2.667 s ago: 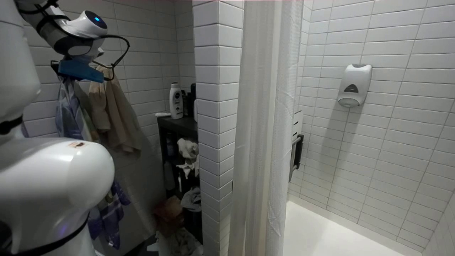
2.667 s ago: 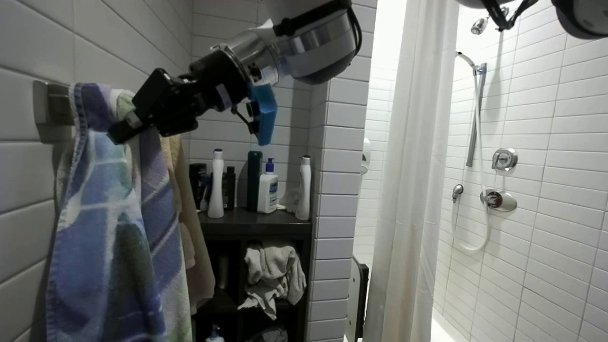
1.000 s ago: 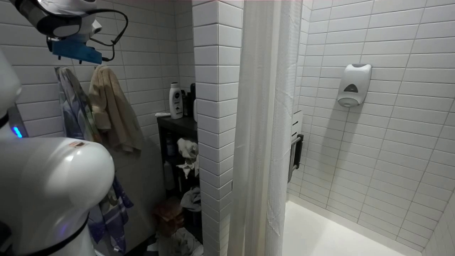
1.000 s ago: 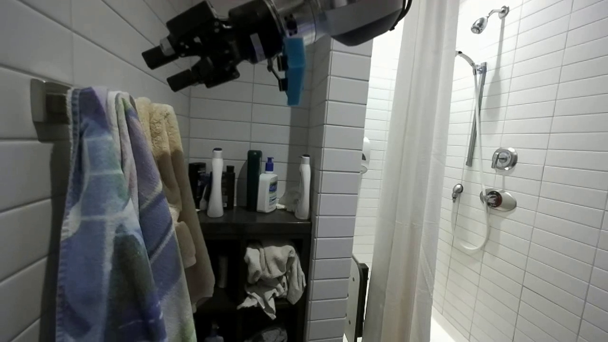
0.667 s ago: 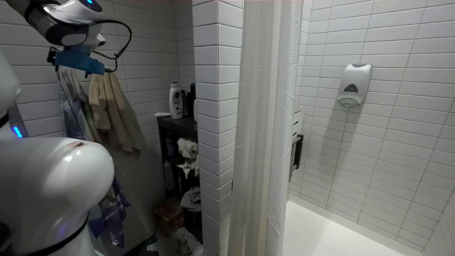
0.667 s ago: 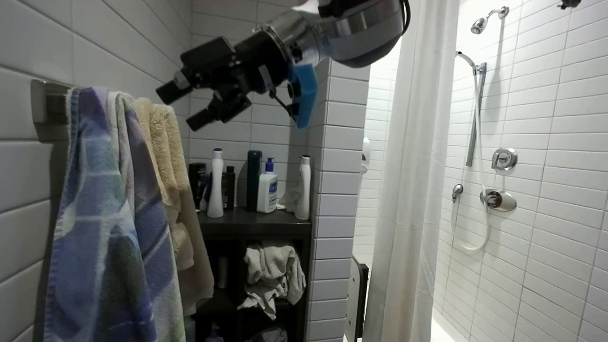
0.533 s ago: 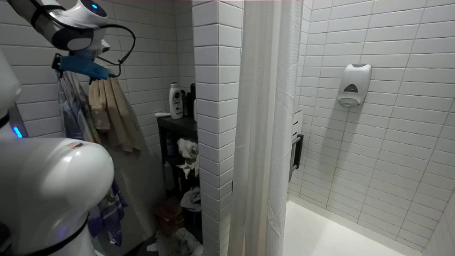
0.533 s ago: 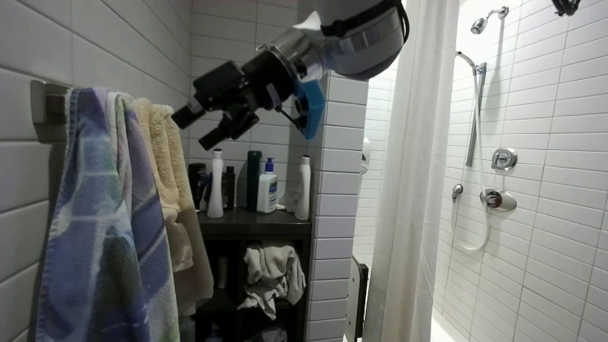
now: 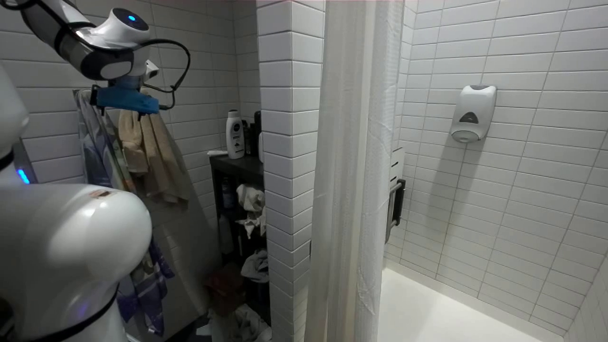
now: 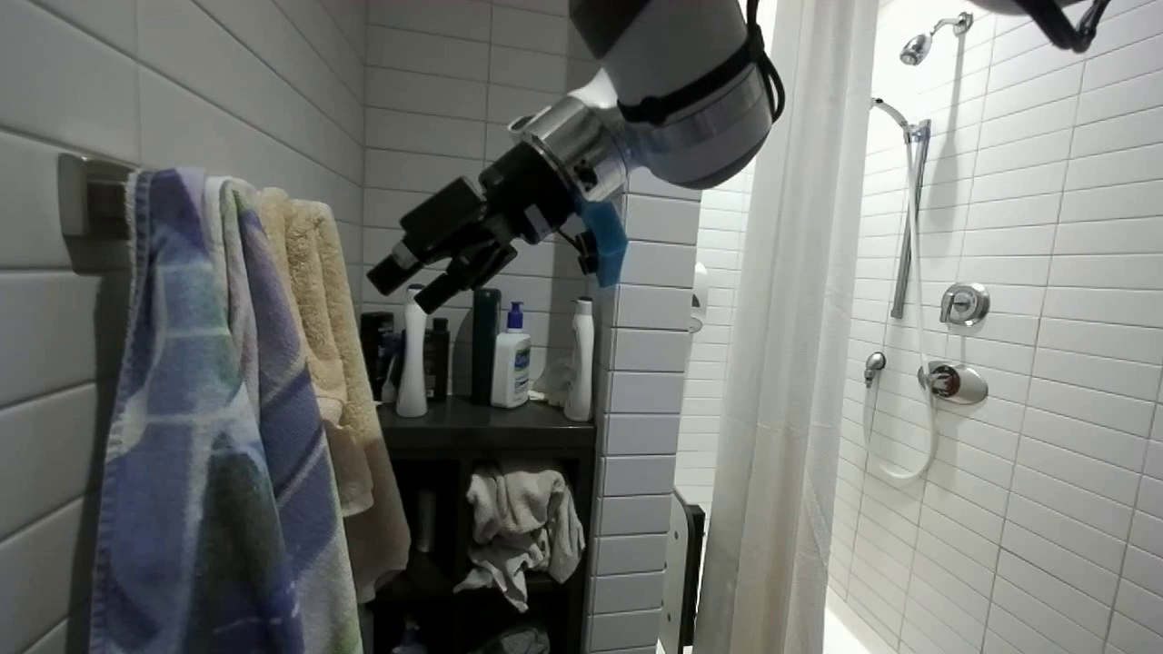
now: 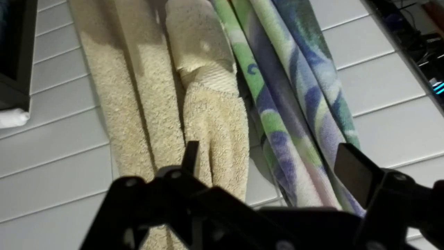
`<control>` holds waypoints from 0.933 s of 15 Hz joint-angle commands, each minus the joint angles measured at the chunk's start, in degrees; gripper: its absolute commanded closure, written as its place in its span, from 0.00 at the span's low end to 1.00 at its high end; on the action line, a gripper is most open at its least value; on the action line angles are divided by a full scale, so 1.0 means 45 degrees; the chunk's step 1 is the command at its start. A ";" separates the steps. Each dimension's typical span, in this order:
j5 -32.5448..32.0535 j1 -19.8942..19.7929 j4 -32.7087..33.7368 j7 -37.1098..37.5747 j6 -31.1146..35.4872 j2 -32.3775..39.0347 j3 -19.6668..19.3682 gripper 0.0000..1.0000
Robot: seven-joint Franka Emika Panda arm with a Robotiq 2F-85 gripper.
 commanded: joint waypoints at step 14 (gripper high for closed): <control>0.7627 0.0538 0.3242 -1.2554 0.2544 0.3090 -0.0056 0.00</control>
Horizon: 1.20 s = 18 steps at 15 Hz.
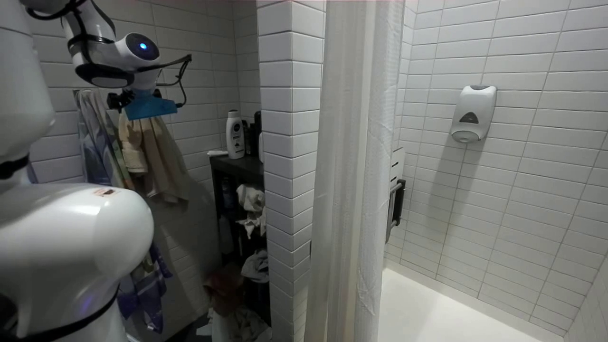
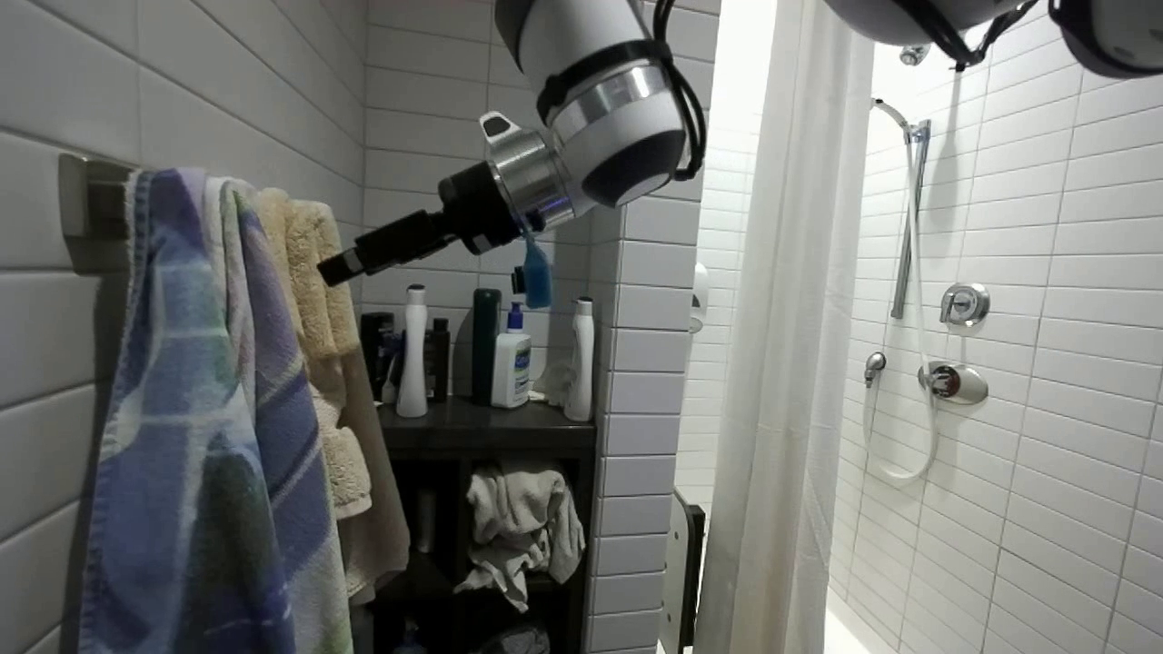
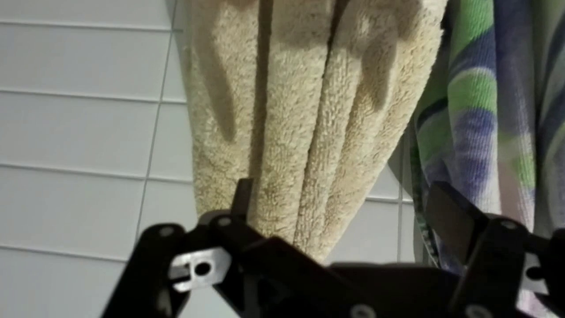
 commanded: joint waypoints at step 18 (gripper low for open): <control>0.2510 -0.0367 0.0512 -0.3809 -0.0871 0.1028 -0.0137 0.00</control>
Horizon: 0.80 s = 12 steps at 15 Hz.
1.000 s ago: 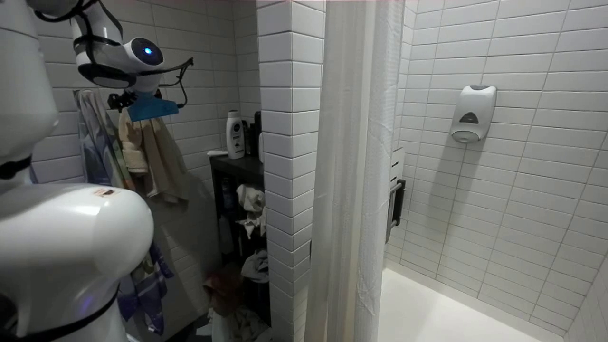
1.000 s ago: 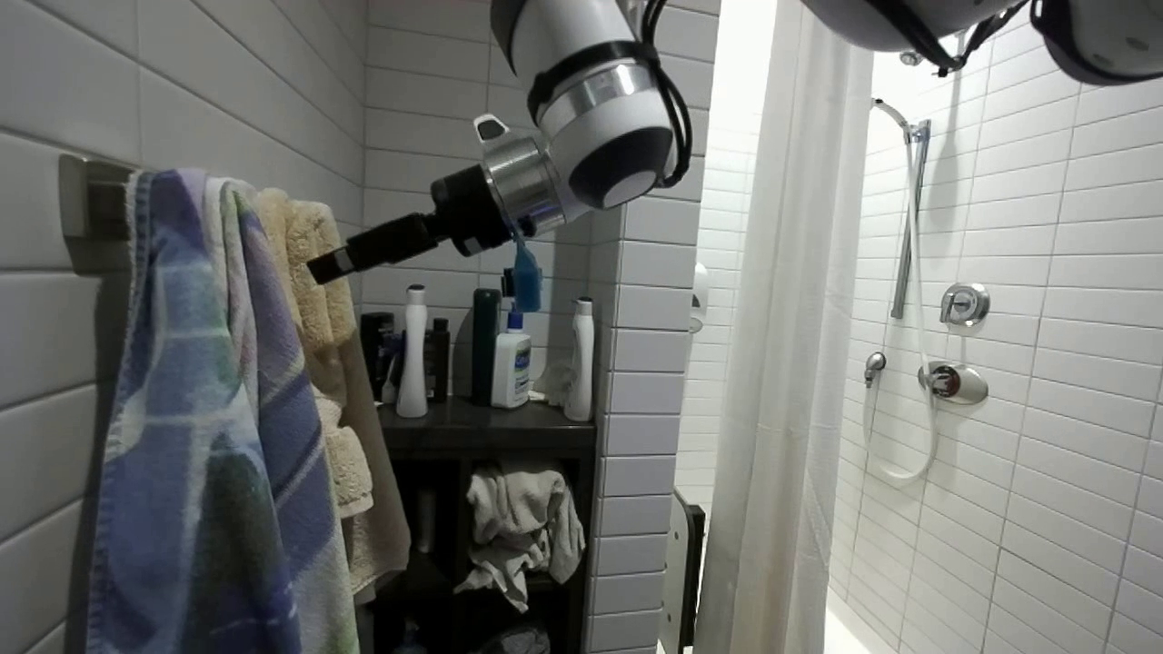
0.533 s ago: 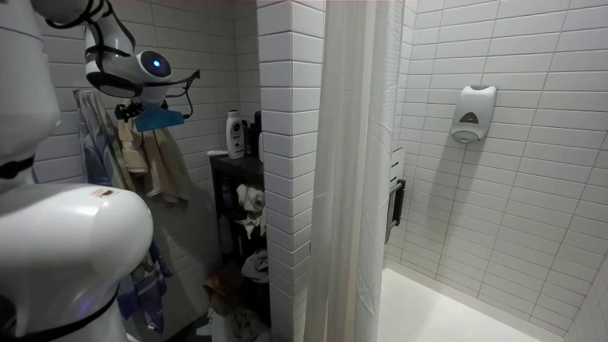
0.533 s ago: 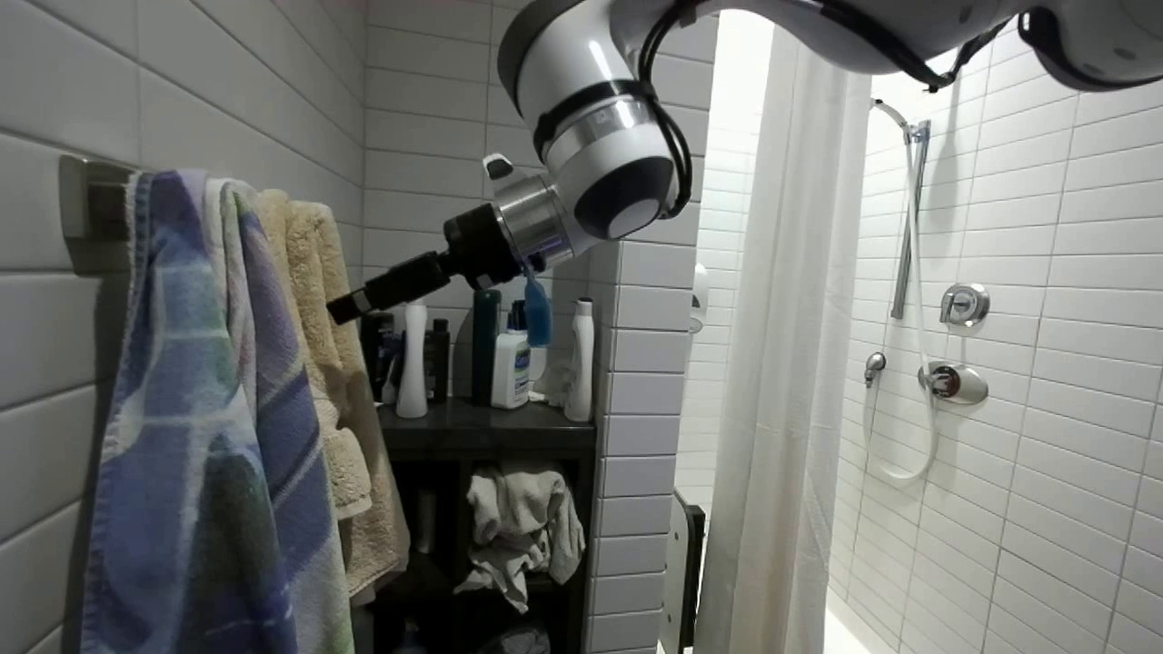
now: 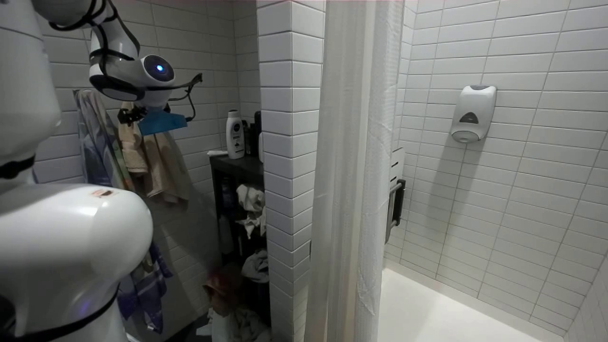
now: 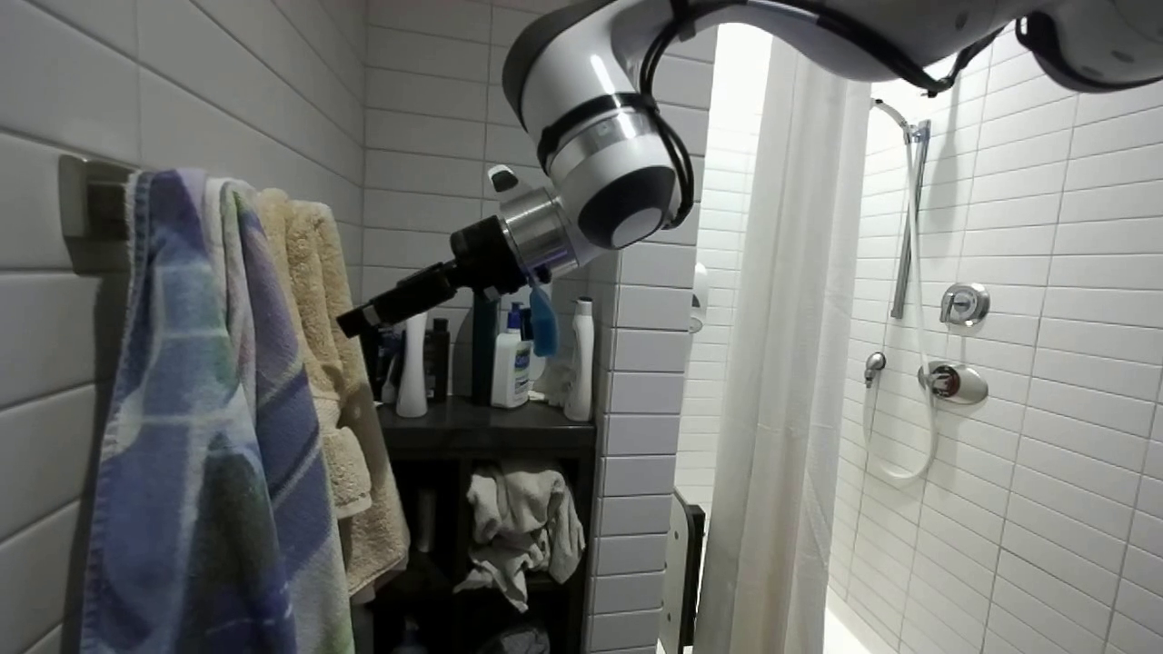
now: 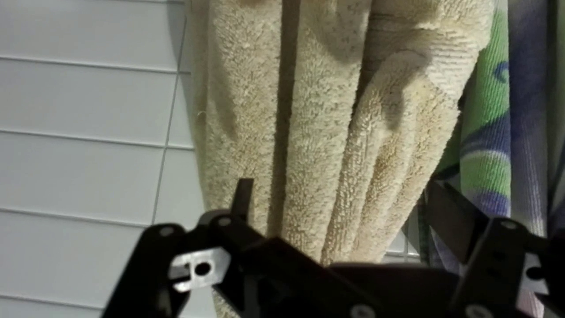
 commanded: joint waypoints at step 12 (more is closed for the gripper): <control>0.0016 -0.0116 0.0519 -0.1088 -0.0551 0.0611 -0.0142 0.00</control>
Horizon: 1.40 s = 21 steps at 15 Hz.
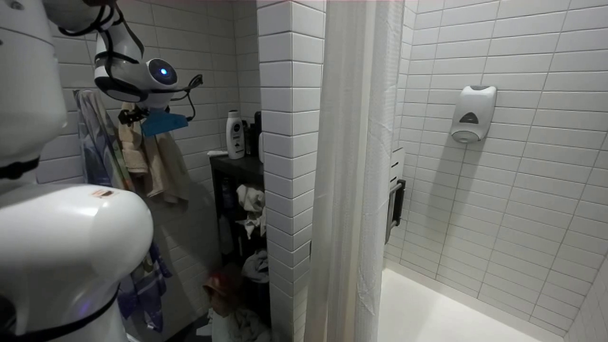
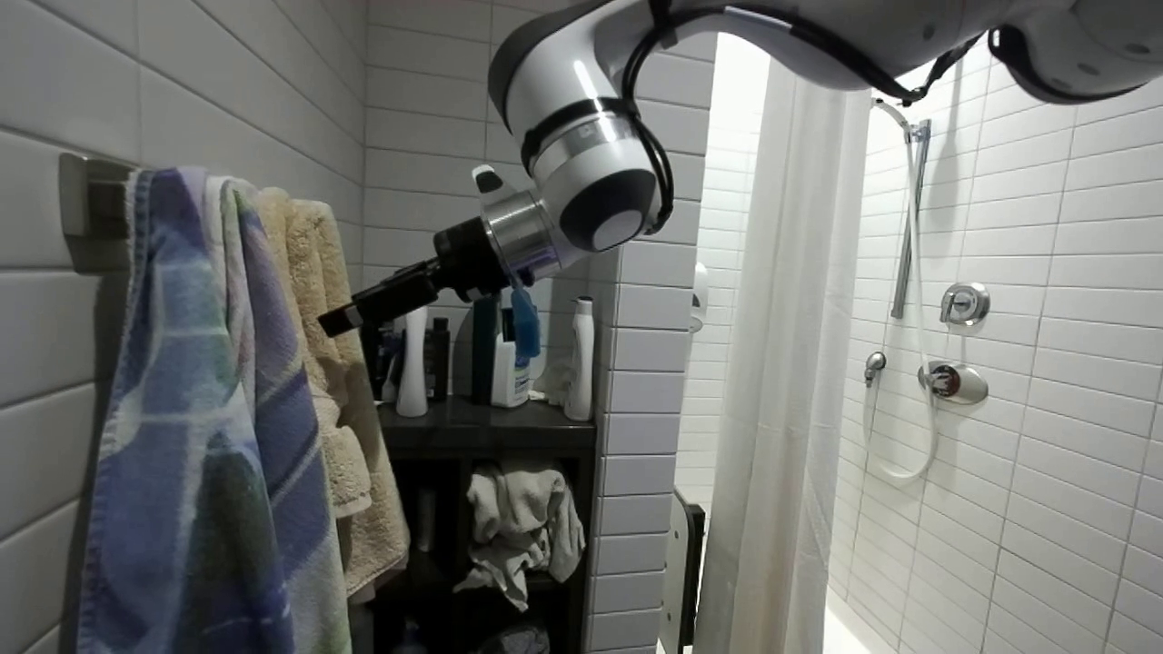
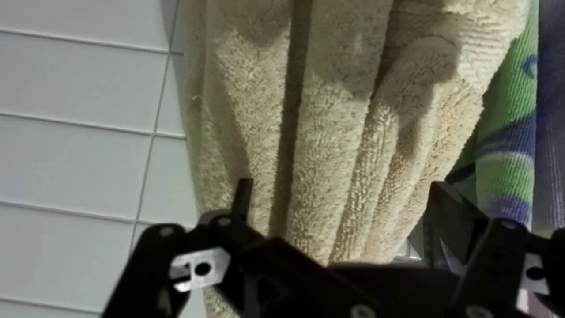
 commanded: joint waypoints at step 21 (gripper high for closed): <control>-0.2372 0.0649 0.2938 -0.0324 -0.0920 0.2426 0.0067 0.00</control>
